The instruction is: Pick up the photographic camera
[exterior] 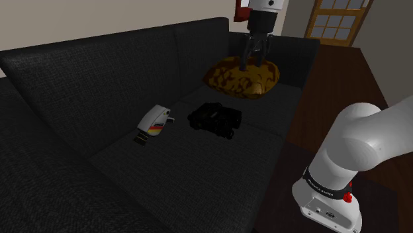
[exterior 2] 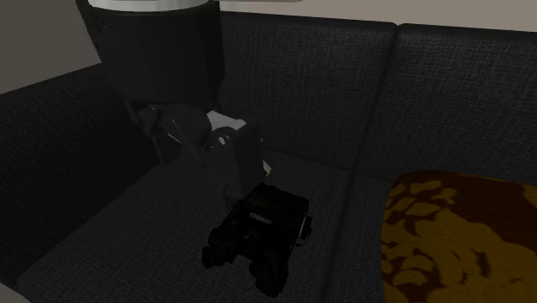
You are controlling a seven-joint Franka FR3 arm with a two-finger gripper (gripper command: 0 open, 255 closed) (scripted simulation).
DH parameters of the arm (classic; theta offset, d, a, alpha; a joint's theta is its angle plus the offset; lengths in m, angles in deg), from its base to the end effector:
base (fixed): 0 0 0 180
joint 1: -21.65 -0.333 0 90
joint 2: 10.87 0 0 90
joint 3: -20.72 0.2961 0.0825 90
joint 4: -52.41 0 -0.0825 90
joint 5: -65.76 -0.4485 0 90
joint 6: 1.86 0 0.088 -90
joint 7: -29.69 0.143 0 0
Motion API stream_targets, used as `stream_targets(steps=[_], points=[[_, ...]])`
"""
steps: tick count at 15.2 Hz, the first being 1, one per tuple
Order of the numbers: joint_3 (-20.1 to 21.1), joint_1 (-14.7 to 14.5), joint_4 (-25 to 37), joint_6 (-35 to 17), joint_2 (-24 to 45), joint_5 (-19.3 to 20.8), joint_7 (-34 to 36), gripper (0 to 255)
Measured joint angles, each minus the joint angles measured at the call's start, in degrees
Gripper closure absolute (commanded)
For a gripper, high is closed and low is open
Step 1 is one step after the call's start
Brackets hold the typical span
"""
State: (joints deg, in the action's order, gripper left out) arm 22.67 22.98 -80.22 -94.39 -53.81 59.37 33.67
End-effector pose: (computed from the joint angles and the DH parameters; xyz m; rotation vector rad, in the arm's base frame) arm 0.4017 0.0213 0.5528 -3.0489 0.1058 -0.0703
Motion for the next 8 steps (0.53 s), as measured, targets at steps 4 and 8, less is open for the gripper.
stream_targets(steps=[4, 8], points=[[3.9, 0.4, -1.3, -2.7, 0.3, -1.3, 6.0, 0], [11.4, 1.3, -1.9, -7.1, 2.4, -3.2, 17.7, 0]])
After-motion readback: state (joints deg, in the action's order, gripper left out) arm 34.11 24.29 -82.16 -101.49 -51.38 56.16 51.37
